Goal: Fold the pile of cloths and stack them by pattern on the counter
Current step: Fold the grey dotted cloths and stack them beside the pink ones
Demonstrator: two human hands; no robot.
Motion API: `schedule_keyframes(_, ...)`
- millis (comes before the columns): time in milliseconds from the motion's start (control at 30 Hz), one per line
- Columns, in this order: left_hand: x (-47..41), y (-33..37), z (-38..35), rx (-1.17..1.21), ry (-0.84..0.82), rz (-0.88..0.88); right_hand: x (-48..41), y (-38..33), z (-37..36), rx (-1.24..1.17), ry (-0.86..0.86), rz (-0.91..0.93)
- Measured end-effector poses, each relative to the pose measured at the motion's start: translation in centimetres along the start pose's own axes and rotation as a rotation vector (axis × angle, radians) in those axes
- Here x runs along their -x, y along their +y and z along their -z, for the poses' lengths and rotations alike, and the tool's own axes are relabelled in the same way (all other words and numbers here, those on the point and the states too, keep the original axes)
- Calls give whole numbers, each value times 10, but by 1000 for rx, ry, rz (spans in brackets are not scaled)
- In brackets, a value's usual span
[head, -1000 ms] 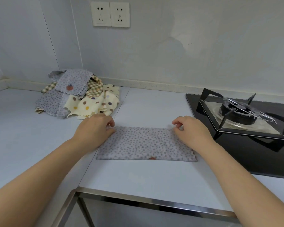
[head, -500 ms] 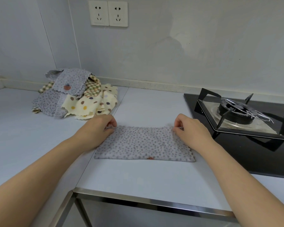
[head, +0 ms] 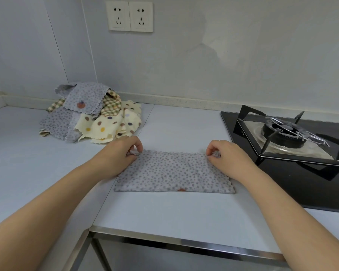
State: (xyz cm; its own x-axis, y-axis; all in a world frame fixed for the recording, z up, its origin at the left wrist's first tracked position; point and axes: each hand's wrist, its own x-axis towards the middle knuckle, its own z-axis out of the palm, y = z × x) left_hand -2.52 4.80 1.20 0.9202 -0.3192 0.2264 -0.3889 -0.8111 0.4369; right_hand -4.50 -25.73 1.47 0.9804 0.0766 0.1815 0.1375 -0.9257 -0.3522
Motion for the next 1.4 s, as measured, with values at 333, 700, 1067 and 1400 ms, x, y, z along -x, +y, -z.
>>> schedule_keyframes(333, 4, -2, 3, -19, 148, -13, -1, 2, 1, -8, 37, -51)
schedule_keyframes(700, 7, 1, 38, -23, 254, -124, 1, 3, 12, -187, 339, 20)
schedule_keyframes(1067, 8, 13, 68, -269, 282, -354, 2, 2, 25, -283, 538, 233)
schedule_keyframes(1400, 0, 42, 40, 856, 338, 209, 6, -18, 17, -1060, 365, -149)
